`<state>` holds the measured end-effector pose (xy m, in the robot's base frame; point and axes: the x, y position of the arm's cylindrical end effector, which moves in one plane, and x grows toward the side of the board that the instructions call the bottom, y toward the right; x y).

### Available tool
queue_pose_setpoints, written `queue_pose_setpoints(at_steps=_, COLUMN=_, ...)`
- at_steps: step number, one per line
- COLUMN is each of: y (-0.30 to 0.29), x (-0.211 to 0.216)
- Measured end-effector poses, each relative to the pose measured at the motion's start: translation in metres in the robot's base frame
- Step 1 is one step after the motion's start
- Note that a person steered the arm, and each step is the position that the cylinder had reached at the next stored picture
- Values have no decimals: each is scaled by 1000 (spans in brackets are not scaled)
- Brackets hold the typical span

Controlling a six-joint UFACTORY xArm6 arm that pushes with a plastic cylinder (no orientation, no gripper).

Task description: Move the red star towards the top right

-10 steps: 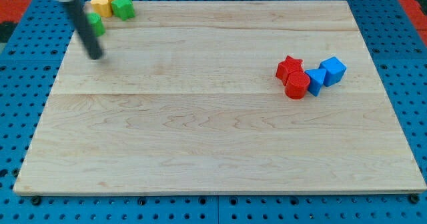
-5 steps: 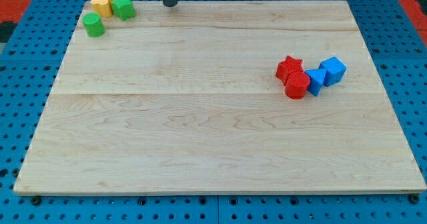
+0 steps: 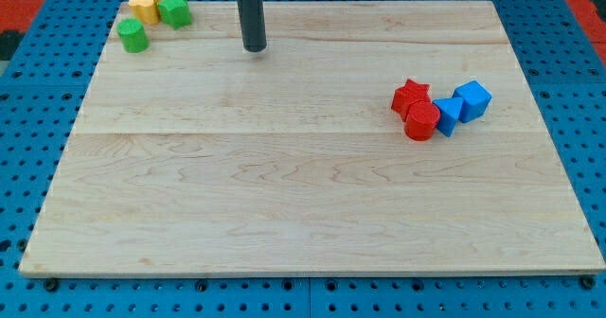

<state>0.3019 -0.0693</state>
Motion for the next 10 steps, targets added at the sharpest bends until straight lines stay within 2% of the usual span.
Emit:
queue_pose_setpoints(at_steps=2, y=-4, x=42)
queue_pose_setpoints(at_steps=3, y=-15, x=83)
queue_pose_setpoints(at_steps=4, y=31, x=139)
queue_pose_setpoints(at_steps=5, y=112, x=157)
queue_pose_setpoints(at_steps=6, y=174, x=123)
queue_pose_setpoints(at_steps=7, y=201, x=75)
queue_pose_setpoints(at_steps=8, y=212, x=62)
queue_pose_setpoints(at_steps=9, y=207, x=90)
queue_pose_setpoints(at_steps=10, y=250, x=93)
